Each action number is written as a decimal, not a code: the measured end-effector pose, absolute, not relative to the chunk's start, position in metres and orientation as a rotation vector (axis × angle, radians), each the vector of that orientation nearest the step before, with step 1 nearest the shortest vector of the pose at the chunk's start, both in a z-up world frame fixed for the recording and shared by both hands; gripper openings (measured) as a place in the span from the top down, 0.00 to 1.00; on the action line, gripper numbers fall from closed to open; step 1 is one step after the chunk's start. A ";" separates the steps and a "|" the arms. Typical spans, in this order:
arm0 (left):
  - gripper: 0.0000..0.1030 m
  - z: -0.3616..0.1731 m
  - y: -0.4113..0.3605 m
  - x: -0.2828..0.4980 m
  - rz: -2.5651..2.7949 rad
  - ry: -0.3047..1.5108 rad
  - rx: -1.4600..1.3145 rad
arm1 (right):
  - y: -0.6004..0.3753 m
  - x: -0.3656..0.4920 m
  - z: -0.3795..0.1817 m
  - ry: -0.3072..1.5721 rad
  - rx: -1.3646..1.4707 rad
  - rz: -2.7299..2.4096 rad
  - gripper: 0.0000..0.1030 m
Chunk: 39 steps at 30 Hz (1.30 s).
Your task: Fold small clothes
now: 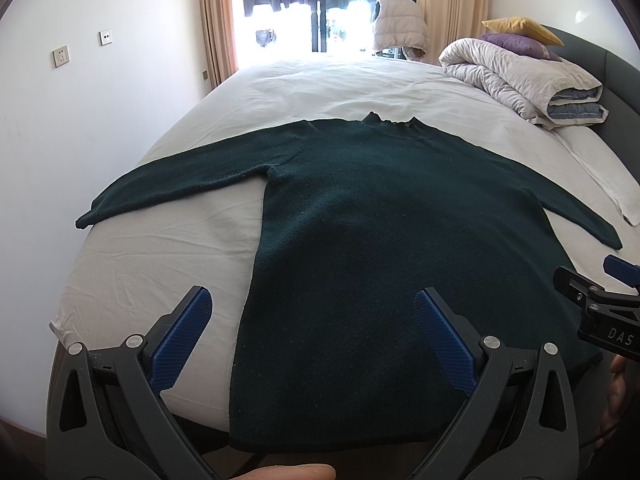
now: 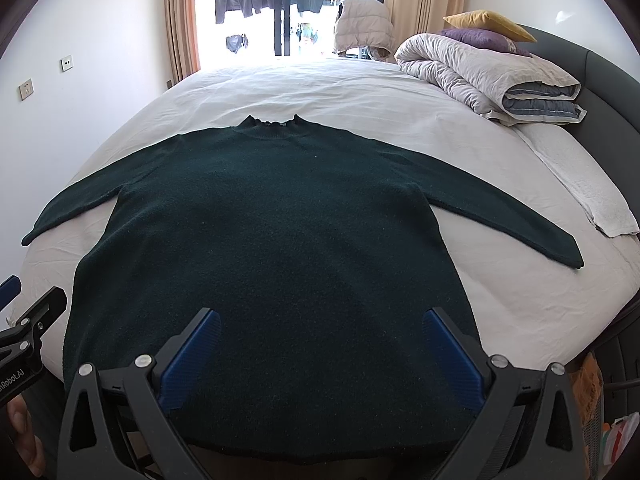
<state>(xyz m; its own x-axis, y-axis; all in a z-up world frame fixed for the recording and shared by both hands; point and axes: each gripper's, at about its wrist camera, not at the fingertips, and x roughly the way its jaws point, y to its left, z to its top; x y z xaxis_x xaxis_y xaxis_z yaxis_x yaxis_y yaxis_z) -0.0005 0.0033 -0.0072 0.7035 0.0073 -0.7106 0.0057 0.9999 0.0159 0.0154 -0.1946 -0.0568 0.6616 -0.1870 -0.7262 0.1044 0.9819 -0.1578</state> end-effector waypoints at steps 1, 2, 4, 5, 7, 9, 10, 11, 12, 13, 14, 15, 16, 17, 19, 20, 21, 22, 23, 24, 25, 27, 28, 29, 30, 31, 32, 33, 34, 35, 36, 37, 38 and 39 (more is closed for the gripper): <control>0.00 -0.007 0.004 -0.001 0.001 0.791 0.016 | -0.195 0.015 -0.057 0.832 -0.106 -0.165 0.00; 0.00 -0.007 0.003 0.000 0.001 0.791 0.016 | -0.195 0.015 -0.057 0.832 -0.107 -0.164 0.00; 0.00 -0.007 0.003 -0.001 0.001 0.791 0.016 | -0.195 0.015 -0.057 0.833 -0.106 -0.164 0.00; 0.00 -0.008 0.003 -0.001 0.001 0.791 0.016 | -0.195 0.015 -0.057 0.833 -0.105 -0.165 0.00; 0.00 -0.008 0.003 -0.001 0.001 0.791 0.016 | -0.195 0.015 -0.058 0.833 -0.105 -0.165 0.00; 0.00 -0.009 0.003 -0.001 0.001 0.791 0.016 | -0.195 0.015 -0.058 0.834 -0.106 -0.165 0.00; 0.00 -0.008 0.003 -0.001 0.001 0.791 0.015 | -0.195 0.015 -0.058 0.833 -0.106 -0.165 0.00; 0.00 -0.008 0.003 -0.001 0.001 0.791 0.016 | -0.195 0.015 -0.057 0.833 -0.106 -0.165 0.00; 0.00 -0.009 0.003 -0.001 0.001 0.792 0.015 | -0.195 0.015 -0.057 0.834 -0.106 -0.165 0.00; 0.00 -0.008 0.003 -0.001 0.001 0.792 0.016 | -0.195 0.015 -0.058 0.834 -0.106 -0.165 0.00; 0.00 -0.008 0.003 -0.001 0.000 0.792 0.015 | -0.195 0.015 -0.058 0.835 -0.106 -0.165 0.00; 0.00 -0.009 0.003 -0.001 0.000 0.792 0.014 | -0.195 0.015 -0.059 0.836 -0.106 -0.165 0.00; 0.00 -0.009 0.003 -0.001 0.000 0.793 0.014 | -0.195 0.015 -0.059 0.837 -0.107 -0.165 0.00; 0.00 -0.010 0.004 -0.001 0.001 0.792 0.015 | -0.194 0.015 -0.060 0.838 -0.108 -0.165 0.00; 0.00 -0.012 0.004 -0.002 0.001 0.794 0.012 | -0.193 0.014 -0.060 0.840 -0.111 -0.164 0.00; 0.00 -0.014 0.004 -0.002 0.000 0.796 0.011 | -0.193 0.014 -0.061 0.841 -0.112 -0.165 0.00; 0.00 -0.015 0.004 -0.003 0.000 0.798 0.010 | -0.192 0.015 -0.060 0.843 -0.113 -0.164 0.00; 0.00 -0.016 0.005 -0.003 0.000 0.800 0.008 | -0.192 0.015 -0.061 0.845 -0.113 -0.164 0.00; 0.00 -0.017 0.005 -0.003 0.000 0.801 0.006 | -0.192 0.016 -0.061 0.847 -0.114 -0.165 0.00; 0.00 -0.017 0.005 -0.003 0.000 0.802 0.006 | -0.191 0.016 -0.062 0.849 -0.115 -0.164 0.00; 0.00 -0.018 0.005 -0.003 -0.001 0.804 0.002 | -0.190 0.017 -0.062 0.851 -0.117 -0.163 0.00; 0.00 -0.020 0.008 -0.001 0.002 0.807 -0.006 | -0.189 0.018 -0.064 0.855 -0.121 -0.163 0.00; 0.00 -0.022 0.008 -0.001 0.003 0.809 -0.009 | -0.188 0.019 -0.064 0.857 -0.122 -0.162 0.00; 0.00 -0.022 0.010 0.001 0.004 0.812 -0.014 | -0.187 0.020 -0.065 0.859 -0.125 -0.161 0.00; 0.00 -0.023 0.011 0.001 0.005 0.813 -0.018 | -0.187 0.020 -0.065 0.861 -0.127 -0.160 0.00; 0.00 -0.024 0.013 0.002 0.006 0.814 -0.023 | -0.186 0.021 -0.065 0.862 -0.131 -0.159 0.00; 0.00 -0.024 0.016 0.003 0.006 0.816 -0.032 | -0.185 0.022 -0.066 0.864 -0.134 -0.158 0.00; 0.00 -0.025 0.020 0.004 0.005 0.819 -0.045 | -0.185 0.023 -0.066 0.865 -0.136 -0.156 0.00; 0.00 -0.026 0.024 0.005 0.006 0.821 -0.061 | -0.184 0.024 -0.066 0.866 -0.137 -0.154 0.00; 0.00 -0.028 0.035 0.008 0.008 0.826 -0.097 | -0.183 0.027 -0.066 0.865 -0.138 -0.152 0.00; 0.00 -0.030 0.044 0.011 0.012 0.834 -0.129 | -0.183 0.029 -0.066 0.865 -0.136 -0.149 0.00; 0.00 -0.031 0.055 0.015 0.014 0.840 -0.160 | -0.182 0.031 -0.066 0.864 -0.134 -0.142 0.00; 0.00 -0.031 0.066 0.018 0.018 0.840 -0.189 | -0.181 0.033 -0.067 0.863 -0.133 -0.134 0.00; 0.00 -0.031 0.078 0.021 0.017 0.833 -0.222 | -0.179 0.036 -0.067 0.861 -0.135 -0.126 0.00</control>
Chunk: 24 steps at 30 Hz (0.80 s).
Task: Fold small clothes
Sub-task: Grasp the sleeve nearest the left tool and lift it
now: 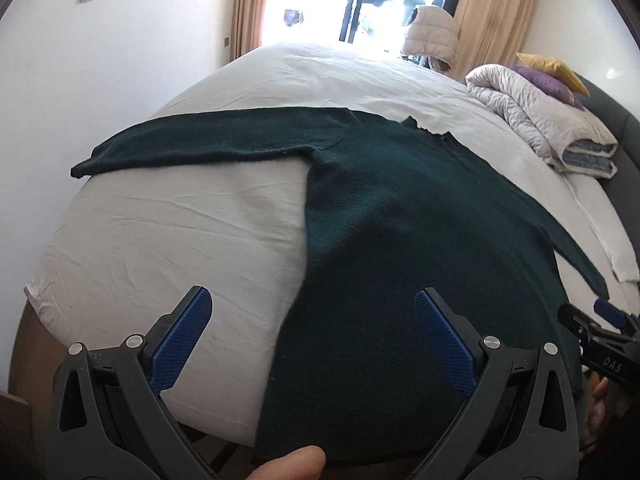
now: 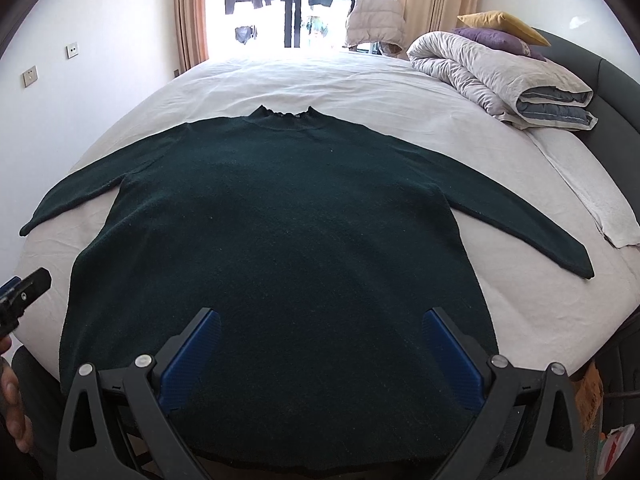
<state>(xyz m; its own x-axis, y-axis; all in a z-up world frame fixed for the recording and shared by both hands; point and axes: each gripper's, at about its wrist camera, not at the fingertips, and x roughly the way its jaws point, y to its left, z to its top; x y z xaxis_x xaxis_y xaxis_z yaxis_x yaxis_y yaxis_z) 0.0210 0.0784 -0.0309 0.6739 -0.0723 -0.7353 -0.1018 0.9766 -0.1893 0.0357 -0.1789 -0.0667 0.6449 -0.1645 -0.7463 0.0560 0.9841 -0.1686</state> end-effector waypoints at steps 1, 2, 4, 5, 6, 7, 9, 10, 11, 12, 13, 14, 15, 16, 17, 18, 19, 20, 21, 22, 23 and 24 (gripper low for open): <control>0.00 -0.030 0.093 0.025 0.016 0.826 -0.258 | -0.176 0.038 -0.067 0.860 -0.139 -0.119 0.00; 0.00 -0.030 0.107 0.028 0.021 0.815 -0.288 | -0.173 0.041 -0.067 0.858 -0.143 -0.110 0.00; 0.00 -0.028 0.135 0.033 0.009 0.755 -0.365 | -0.167 0.047 -0.067 0.854 -0.150 -0.090 0.00; 0.00 -0.028 0.152 0.036 -0.028 0.709 -0.423 | -0.164 0.049 -0.067 0.849 -0.153 -0.079 0.00; 0.00 -0.029 0.168 0.041 -0.056 0.697 -0.477 | -0.160 0.052 -0.067 0.846 -0.158 -0.070 0.00; 0.00 -0.032 0.182 0.048 -0.049 0.723 -0.503 | -0.157 0.055 -0.067 0.845 -0.160 -0.060 0.00; 0.00 -0.037 0.214 0.063 -0.033 0.748 -0.562 | -0.152 0.060 -0.069 0.849 -0.160 -0.042 0.00; 0.00 -0.040 0.234 0.069 -0.025 0.724 -0.627 | -0.150 0.063 -0.070 0.852 -0.160 -0.033 0.00; 0.00 -0.043 0.257 0.074 -0.006 0.693 -0.702 | -0.147 0.064 -0.071 0.853 -0.160 -0.024 0.00; 0.00 -0.047 0.278 0.077 0.009 0.663 -0.779 | -0.145 0.064 -0.072 0.852 -0.161 -0.020 0.00; 0.00 -0.054 0.301 0.082 0.015 0.634 -0.868 | -0.143 0.066 -0.073 0.852 -0.162 -0.018 0.00; 0.00 -0.063 0.322 0.089 0.018 0.614 -0.944 | -0.142 0.067 -0.074 0.853 -0.162 -0.015 0.00; 0.01 -0.072 0.340 0.092 0.021 0.591 -1.026 | -0.141 0.069 -0.076 0.858 -0.161 -0.011 0.00; 0.01 -0.080 0.355 0.096 0.021 0.573 -1.090 | -0.140 0.072 -0.077 0.864 -0.158 -0.010 0.00; 0.01 -0.086 0.366 0.100 0.017 0.559 -1.129 | -0.141 0.073 -0.078 0.871 -0.153 -0.009 0.00; 0.01 -0.092 0.374 0.103 0.012 0.553 -1.157 | -0.140 0.075 -0.080 0.880 -0.148 -0.008 0.00; 0.01 -0.098 0.380 0.107 0.013 0.553 -1.182 | -0.139 0.077 -0.082 0.885 -0.145 -0.008 0.00; 0.01 -0.104 0.385 0.109 0.019 0.551 -1.210 | -0.139 0.079 -0.083 0.891 -0.141 -0.008 0.00; 0.02 -0.108 0.391 0.111 0.018 0.535 -1.237 | -0.139 0.078 -0.084 0.894 -0.138 -0.007 0.00; 0.03 -0.110 0.397 0.113 0.019 0.515 -1.251 | -0.138 0.079 -0.084 0.896 -0.137 -0.006 0.00; 0.03 -0.110 0.402 0.116 0.024 0.506 -1.255 | -0.137 0.080 -0.085 0.897 -0.139 -0.004 0.00; 0.04 -0.109 0.407 0.120 0.026 0.499 -1.261 | -0.135 0.080 -0.086 0.896 -0.142 -0.002 0.00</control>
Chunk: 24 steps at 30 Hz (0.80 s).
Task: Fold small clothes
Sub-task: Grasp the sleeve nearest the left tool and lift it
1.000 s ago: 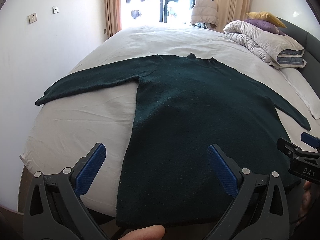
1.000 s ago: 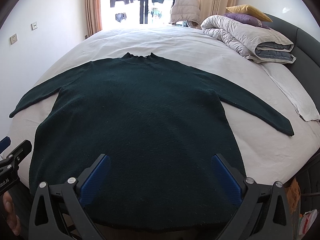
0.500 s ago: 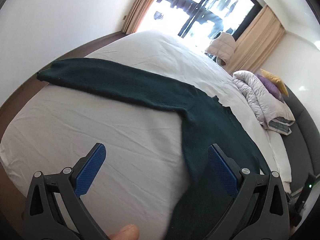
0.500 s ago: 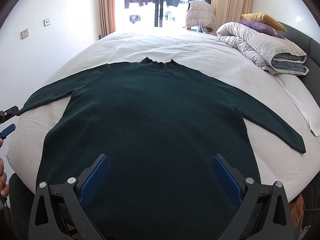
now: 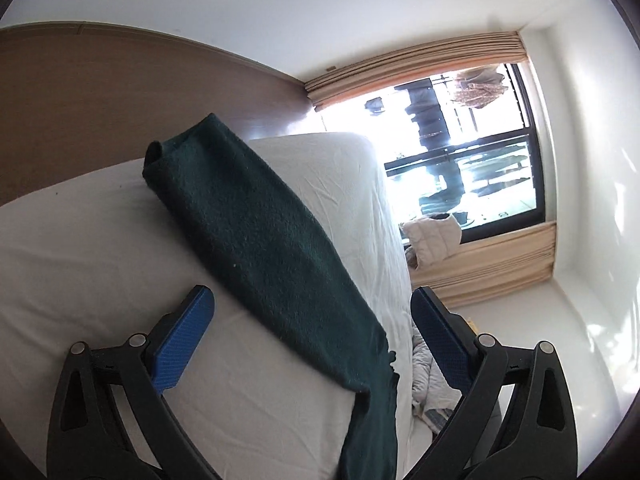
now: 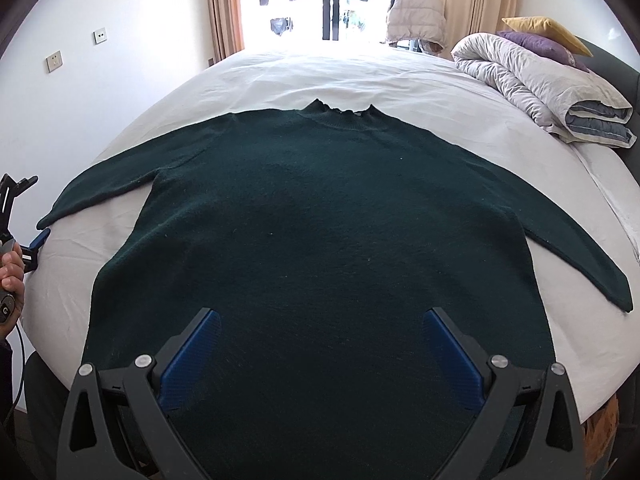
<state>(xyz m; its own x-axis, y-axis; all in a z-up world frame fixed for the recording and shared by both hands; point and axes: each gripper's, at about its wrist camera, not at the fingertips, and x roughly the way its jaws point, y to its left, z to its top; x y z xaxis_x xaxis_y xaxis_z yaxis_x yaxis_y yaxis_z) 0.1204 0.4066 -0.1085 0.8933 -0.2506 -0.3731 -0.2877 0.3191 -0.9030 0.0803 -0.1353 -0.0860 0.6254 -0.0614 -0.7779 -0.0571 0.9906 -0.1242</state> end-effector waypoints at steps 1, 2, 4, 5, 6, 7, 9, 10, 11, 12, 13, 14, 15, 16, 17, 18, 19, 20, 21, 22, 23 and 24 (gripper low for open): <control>0.05 -0.109 0.411 0.125 0.024 0.494 -1.269 | -0.135 0.081 -0.087 0.896 -0.145 0.000 0.00; 0.06 -0.109 0.417 0.131 0.022 0.493 -1.278 | -0.134 0.082 -0.087 0.895 -0.147 0.001 0.00; 0.21 -0.113 0.426 0.140 0.027 0.498 -1.295 | -0.134 0.083 -0.088 0.893 -0.143 0.002 0.00; 0.27 -0.117 0.430 0.143 0.036 0.502 -1.312 | -0.135 0.083 -0.088 0.892 -0.139 0.004 0.00; 0.40 -0.121 0.436 0.146 0.040 0.502 -1.332 | -0.136 0.084 -0.089 0.890 -0.136 0.005 0.00; 0.54 -0.124 0.440 0.150 0.043 0.507 -1.349 | -0.136 0.084 -0.089 0.889 -0.135 0.003 0.00; 0.72 -0.131 0.447 0.153 0.052 0.523 -1.368 | -0.139 0.085 -0.090 0.888 -0.127 -0.002 0.00; 0.73 -0.135 0.450 0.152 0.052 0.522 -1.373 | -0.142 0.085 -0.091 0.888 -0.117 -0.003 0.00; 0.74 -0.136 0.452 0.151 0.054 0.519 -1.374 | -0.144 0.085 -0.091 0.888 -0.107 -0.005 0.00; 0.77 -0.136 0.454 0.150 0.059 0.515 -1.369 | -0.148 0.085 -0.092 0.887 -0.096 -0.009 0.00; 0.79 -0.136 0.455 0.148 0.065 0.511 -1.358 | -0.149 0.085 -0.093 0.888 -0.089 -0.012 0.00; 0.79 -0.134 0.443 0.141 0.076 0.509 -1.349 | -0.152 0.085 -0.094 0.890 -0.081 -0.014 0.00; 0.81 -0.132 0.442 0.139 0.083 0.502 -1.342 | -0.154 0.085 -0.094 0.891 -0.075 -0.016 0.00; 0.82 -0.128 0.442 0.139 0.091 0.497 -1.327 | -0.158 0.084 -0.095 0.890 -0.067 -0.017 0.00; 0.82 -0.124 0.437 0.138 0.102 0.494 -1.308 | -0.161 0.084 -0.095 0.890 -0.059 -0.018 0.00; 0.85 -0.120 0.433 0.135 0.113 0.485 -1.288 | -0.162 0.083 -0.096 0.889 -0.053 -0.020 0.00; 0.87 -0.113 0.426 0.137 0.122 0.481 -1.266 | -0.166 0.082 -0.097 0.887 -0.041 -0.022 0.00; 0.87 -0.107 0.419 0.139 0.130 0.477 -1.242 | -0.169 0.081 -0.097 0.887 -0.033 -0.024 0.00; 0.90 -0.100 0.414 0.141 0.139 0.469 -1.223 | -0.173 0.081 -0.097 0.888 -0.022 -0.028 0.00; 0.91 -0.094 0.410 0.142 0.149 0.462 -1.204 | -0.176 0.080 -0.098 0.888 -0.014 -0.031 0.00; 0.91 -0.088 0.405 0.144 0.156 0.451 -1.187 | -0.180 0.080 -0.098 0.885 -0.006 -0.035 0.00; 0.91 -0.080 0.398 0.145 0.163 0.444 -1.163 | -0.184 0.080 -0.098 0.883 0.005 -0.039 0.00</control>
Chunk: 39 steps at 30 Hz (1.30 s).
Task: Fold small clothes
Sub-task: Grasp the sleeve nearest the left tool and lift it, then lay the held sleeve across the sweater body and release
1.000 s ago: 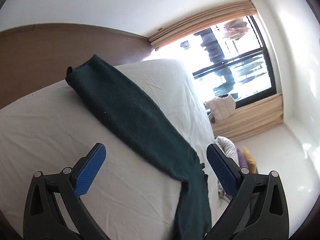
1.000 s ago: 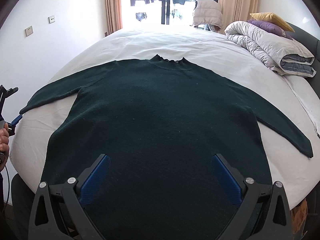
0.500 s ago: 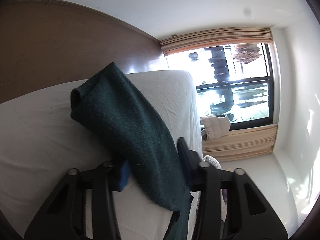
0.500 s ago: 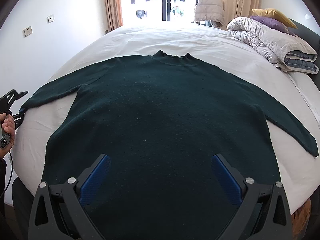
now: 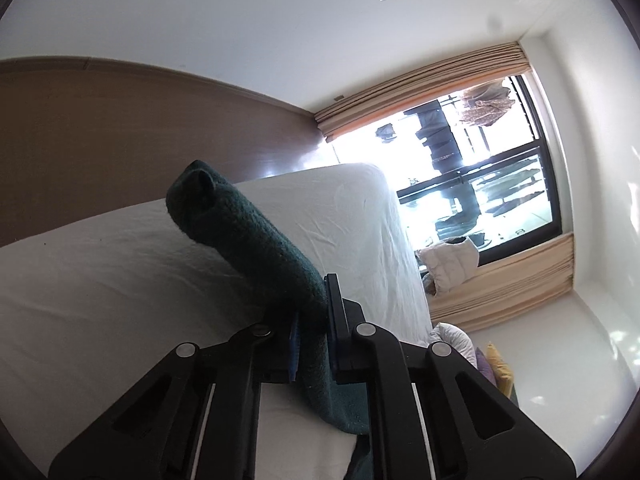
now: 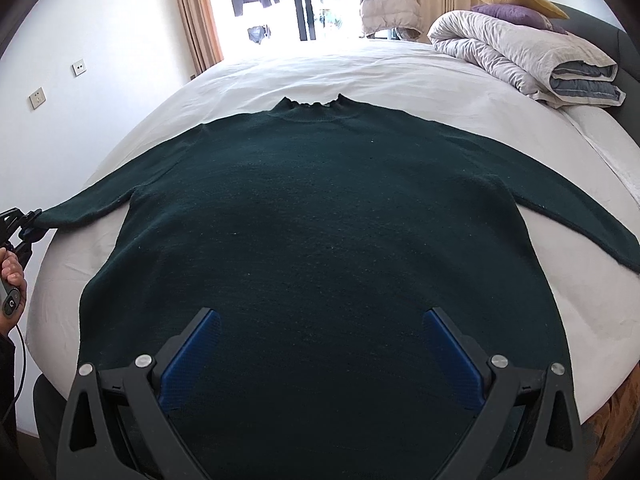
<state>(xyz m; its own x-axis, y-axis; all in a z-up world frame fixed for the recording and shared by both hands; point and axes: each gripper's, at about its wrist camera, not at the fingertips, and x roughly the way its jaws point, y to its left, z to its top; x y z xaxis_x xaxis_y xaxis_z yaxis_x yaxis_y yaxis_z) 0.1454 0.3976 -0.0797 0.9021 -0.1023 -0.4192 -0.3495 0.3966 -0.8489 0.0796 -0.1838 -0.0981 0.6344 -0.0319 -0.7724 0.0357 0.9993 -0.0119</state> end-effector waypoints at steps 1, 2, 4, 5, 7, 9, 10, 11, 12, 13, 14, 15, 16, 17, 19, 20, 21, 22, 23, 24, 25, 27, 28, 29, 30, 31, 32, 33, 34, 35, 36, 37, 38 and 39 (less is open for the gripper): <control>0.91 -0.070 0.390 0.149 0.169 0.438 -1.128 | -0.188 0.079 -0.098 0.882 0.017 -0.043 0.00; 0.91 -0.056 0.378 0.154 0.170 0.436 -1.078 | -0.193 0.079 -0.099 0.881 0.030 -0.048 0.00; 0.92 -0.026 0.349 0.169 0.145 0.439 -0.959 | -0.200 0.079 -0.101 0.880 0.054 -0.055 0.00; 0.92 -0.008 0.329 0.180 0.118 0.446 -0.890 | -0.205 0.079 -0.101 0.880 0.068 -0.058 0.00; 0.92 0.021 0.288 0.202 0.054 0.463 -0.756 | -0.214 0.079 -0.103 0.879 0.097 -0.065 0.00; 0.92 0.044 0.237 0.221 -0.006 0.476 -0.621 | -0.225 0.078 -0.103 0.873 0.125 -0.074 0.00; 0.92 0.052 0.209 0.229 -0.038 0.482 -0.559 | -0.232 0.076 -0.103 0.868 0.135 -0.078 0.00; 0.92 0.057 0.178 0.239 -0.078 0.492 -0.496 | -0.238 0.075 -0.103 0.864 0.145 -0.083 0.00; 0.92 0.060 0.147 0.247 -0.117 0.503 -0.441 | -0.243 0.075 -0.103 0.863 0.153 -0.088 0.00; 0.92 0.061 0.111 0.256 -0.164 0.518 -0.378 | -0.251 0.074 -0.103 0.863 0.168 -0.096 0.00; 0.92 0.061 0.071 0.249 -0.204 0.532 -0.322 | -0.258 0.073 -0.103 0.860 0.184 -0.101 0.00; 0.92 0.056 0.037 0.254 -0.247 0.550 -0.262 | -0.268 0.073 -0.103 0.855 0.206 -0.107 0.00; 0.92 0.048 0.005 0.255 -0.282 0.567 -0.206 | -0.277 0.073 -0.102 0.851 0.222 -0.114 0.00; 0.92 0.039 -0.026 0.259 -0.314 0.585 -0.148 | -0.284 0.073 -0.102 0.850 0.233 -0.118 0.00; 0.92 0.016 -0.079 0.260 -0.364 0.619 -0.063 | -0.304 0.074 -0.100 0.844 0.269 -0.127 0.00; 0.92 0.002 -0.102 0.261 -0.386 0.637 -0.022 | -0.314 0.076 -0.099 0.838 0.290 -0.132 0.00; 0.92 -0.015 -0.124 0.250 -0.400 0.652 0.019 | -0.321 0.078 -0.098 0.833 0.305 -0.135 0.00; 0.91 -0.030 -0.142 0.245 -0.411 0.670 0.066 | -0.330 0.081 -0.098 0.830 0.324 -0.140 0.00; 0.91 -0.044 -0.160 0.241 -0.412 0.687 0.116 | -0.337 0.085 -0.098 0.830 0.340 -0.139 0.00; 0.91 -0.058 -0.172 0.239 -0.408 0.704 0.157 | -0.341 0.088 -0.098 0.831 0.353 -0.137 0.00; 0.91 -0.074 -0.176 0.233 -0.412 0.725 0.182 | -0.346 0.094 -0.098 0.832 0.374 -0.127 0.00; 0.91 -0.093 -0.189 0.225 -0.425 0.760 0.207 | -0.350 0.103 -0.097 0.829 0.391 -0.108 0.00; 0.90 -0.098 -0.191 0.222 -0.433 0.776 0.213 | -0.350 0.110 -0.096 0.825 0.399 -0.092 0.00; 0.89 -0.103 -0.189 0.220 -0.446 0.795 0.206 | -0.351 0.114 -0.095 0.822 0.408 -0.073 0.00; 0.86 -0.114 -0.184 0.208 -0.453 0.811 0.197 | -0.351 0.123 -0.094 0.819 0.422 -0.048 0.00; 0.84 -0.118 -0.180 0.197 -0.456 0.824 0.186 | -0.351 0.129 -0.094 0.817 0.434 -0.028 0.00; 0.83 -0.116 -0.168 0.204 -0.462 0.825 0.168 | -0.351 0.136 -0.093 0.819 0.448 -0.009 0.00; 0.83 -0.112 -0.154 0.186 -0.464 0.817 0.150 | -0.349 0.145 -0.094 0.826 0.462 0.013 0.00; 0.77 -0.109 -0.147 0.177 -0.461 0.812 0.140 | -0.346 0.155 -0.094 0.835 0.482 0.051 0.00; 0.72 -0.102 -0.139 0.165 -0.455 0.804 0.139 | -0.344 0.164 -0.095 0.846 0.502 0.082 0.00; 0.56 -0.084 -0.133 0.155 -0.455 0.786 0.140 | -0.342 0.173 -0.096 0.855 0.526 0.111 0.00; 0.35 -0.077 -0.126 0.146 -0.452 0.756 0.138 | -0.340 0.183 -0.098 0.869 0.554 0.144 0.00; 0.29 -0.068 -0.116 0.137 -0.435 0.713 0.133 | -0.340 0.193 -0.100 0.887 0.579 0.158 0.00; 0.24 -0.061 -0.104 0.129 -0.413 0.673 0.130 | -0.341 0.200 -0.103 0.897 0.593 0.161 0.00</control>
